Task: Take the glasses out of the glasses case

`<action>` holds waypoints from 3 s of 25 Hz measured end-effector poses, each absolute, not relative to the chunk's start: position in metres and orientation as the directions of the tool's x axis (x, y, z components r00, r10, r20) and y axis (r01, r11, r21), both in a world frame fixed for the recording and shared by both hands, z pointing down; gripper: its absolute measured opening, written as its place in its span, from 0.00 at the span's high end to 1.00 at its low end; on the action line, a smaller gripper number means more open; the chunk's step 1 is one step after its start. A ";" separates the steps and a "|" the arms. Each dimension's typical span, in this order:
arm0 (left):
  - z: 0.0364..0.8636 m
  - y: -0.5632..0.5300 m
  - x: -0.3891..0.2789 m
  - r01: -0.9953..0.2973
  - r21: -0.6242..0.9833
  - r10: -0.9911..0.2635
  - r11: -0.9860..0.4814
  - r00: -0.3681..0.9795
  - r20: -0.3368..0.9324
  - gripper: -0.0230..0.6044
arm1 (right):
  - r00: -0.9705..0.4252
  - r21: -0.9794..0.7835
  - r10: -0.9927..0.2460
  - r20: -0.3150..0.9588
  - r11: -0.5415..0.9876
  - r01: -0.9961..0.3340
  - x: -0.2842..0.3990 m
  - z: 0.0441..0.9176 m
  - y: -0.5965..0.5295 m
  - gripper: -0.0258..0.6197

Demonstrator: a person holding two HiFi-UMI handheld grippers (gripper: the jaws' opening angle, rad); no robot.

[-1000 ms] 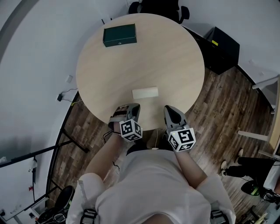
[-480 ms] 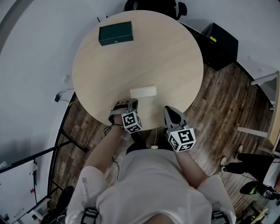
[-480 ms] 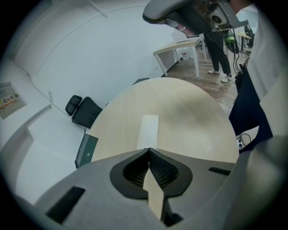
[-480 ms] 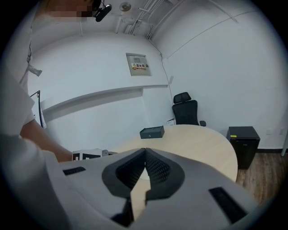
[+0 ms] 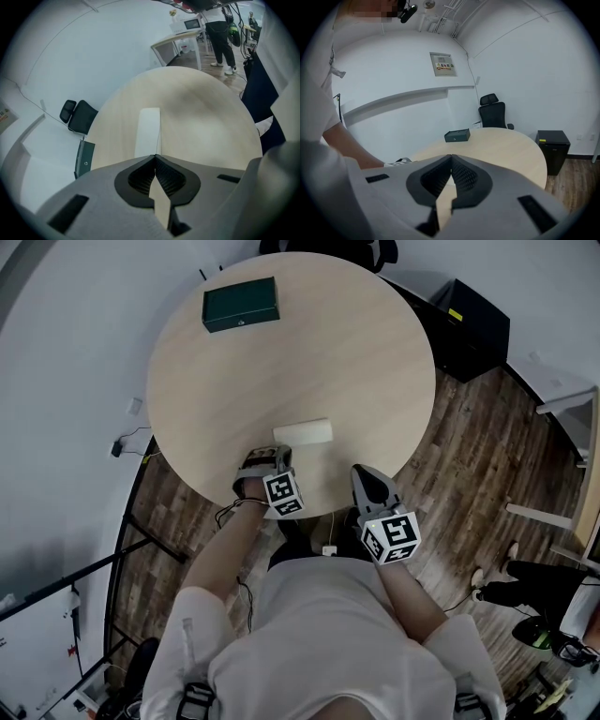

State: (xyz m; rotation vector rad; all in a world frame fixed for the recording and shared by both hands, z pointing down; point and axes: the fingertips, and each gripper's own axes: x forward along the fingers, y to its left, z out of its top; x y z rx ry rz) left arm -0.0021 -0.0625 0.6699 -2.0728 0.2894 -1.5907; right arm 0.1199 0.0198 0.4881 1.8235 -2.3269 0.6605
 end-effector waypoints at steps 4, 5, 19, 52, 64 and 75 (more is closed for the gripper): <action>0.680 -0.069 -0.002 0.158 -0.511 -0.459 -0.845 0.276 0.845 0.95 | -0.274 -0.269 -0.892 0.360 0.182 -0.946 0.118 0.495 0.017 0.94; 0.683 -0.070 -0.003 0.160 -0.510 -0.460 -0.845 0.270 0.846 0.95 | -0.275 -0.271 -0.890 0.363 0.182 -0.945 0.117 0.496 0.016 0.94; 0.701 -0.074 -0.004 0.151 -0.491 -0.449 -0.858 0.244 0.860 0.95 | -0.276 -0.275 -0.880 0.386 0.175 -0.945 0.121 0.504 0.011 0.94; 0.702 -0.074 -0.004 0.158 -0.502 -0.458 -0.850 0.247 0.854 0.95 | -0.260 0.462 -0.506 0.822 0.860 -0.216 0.053 0.599 -0.002 0.94; 0.701 -0.073 -0.006 0.175 -0.506 -0.457 -0.845 0.258 0.852 0.95 | -0.160 0.396 -0.424 0.891 0.900 -0.182 0.065 0.645 -0.014 0.77; 0.702 -0.073 -0.005 0.186 -0.514 -0.461 -0.838 0.264 0.847 0.95 | -0.149 0.419 -0.452 0.880 0.884 -0.207 0.067 0.659 -0.055 0.55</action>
